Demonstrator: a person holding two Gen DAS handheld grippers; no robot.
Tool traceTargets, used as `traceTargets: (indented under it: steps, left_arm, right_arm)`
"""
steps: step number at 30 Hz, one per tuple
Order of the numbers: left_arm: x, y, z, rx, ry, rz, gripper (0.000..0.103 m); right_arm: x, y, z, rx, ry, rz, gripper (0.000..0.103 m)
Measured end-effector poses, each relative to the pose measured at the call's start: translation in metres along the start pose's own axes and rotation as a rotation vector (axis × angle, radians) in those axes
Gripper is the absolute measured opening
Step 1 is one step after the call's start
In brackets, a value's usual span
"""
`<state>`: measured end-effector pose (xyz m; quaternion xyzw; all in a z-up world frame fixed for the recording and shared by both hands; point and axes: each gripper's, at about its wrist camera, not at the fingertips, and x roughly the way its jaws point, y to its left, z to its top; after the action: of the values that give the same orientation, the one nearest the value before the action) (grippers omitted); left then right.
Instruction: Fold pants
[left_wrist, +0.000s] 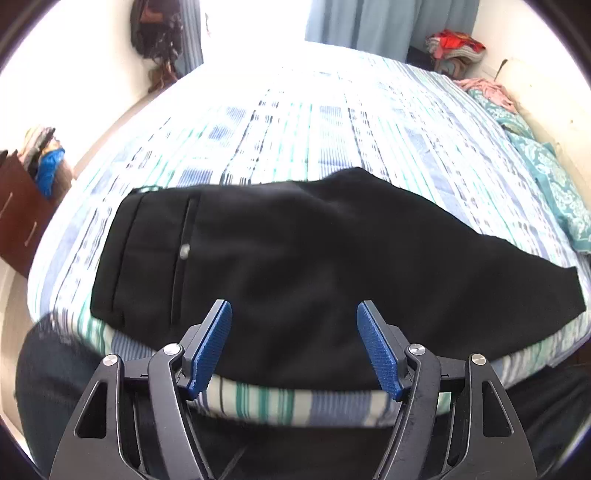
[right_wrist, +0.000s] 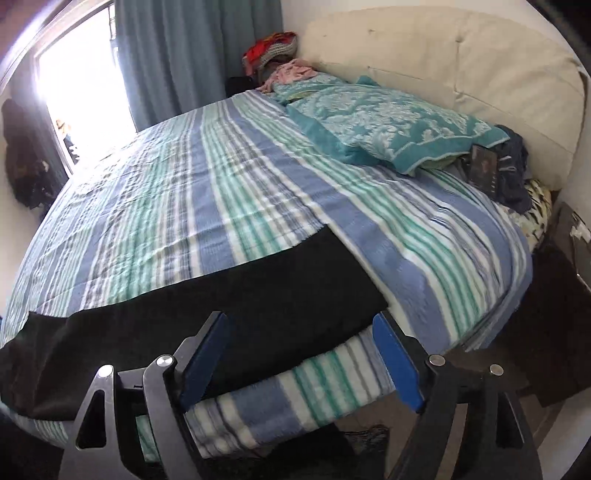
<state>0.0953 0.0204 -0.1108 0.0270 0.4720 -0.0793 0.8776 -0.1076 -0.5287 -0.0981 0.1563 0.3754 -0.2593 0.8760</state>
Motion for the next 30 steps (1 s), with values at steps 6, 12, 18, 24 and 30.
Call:
traceTargets:
  steps: [6,12,18,24,30]
  left_arm:
    - [0.063,0.055,-0.014,-0.014,0.14,0.277,0.076]
    - [0.036,0.086,-0.033,-0.171,0.128,0.245,0.086]
    - [0.016,0.025,-0.021,-0.036,-0.023,0.1,0.086]
    - [0.05,-0.036,-0.007,0.082,-0.021,0.065,0.088]
    - [0.071,-0.029,-0.026,0.069,0.039,0.093,0.096]
  right_arm:
    - [0.05,0.124,-0.032,-0.184,0.103,0.23,0.081]
    - [0.097,0.147,-0.081,-0.208,0.183,0.196,0.084]
    - [0.093,0.147,-0.077,-0.198,0.186,0.204,0.087]
    - [0.083,0.127,-0.044,-0.205,0.132,0.245,0.087]
    - [0.132,0.03,0.0,-0.138,0.292,0.141,0.086]
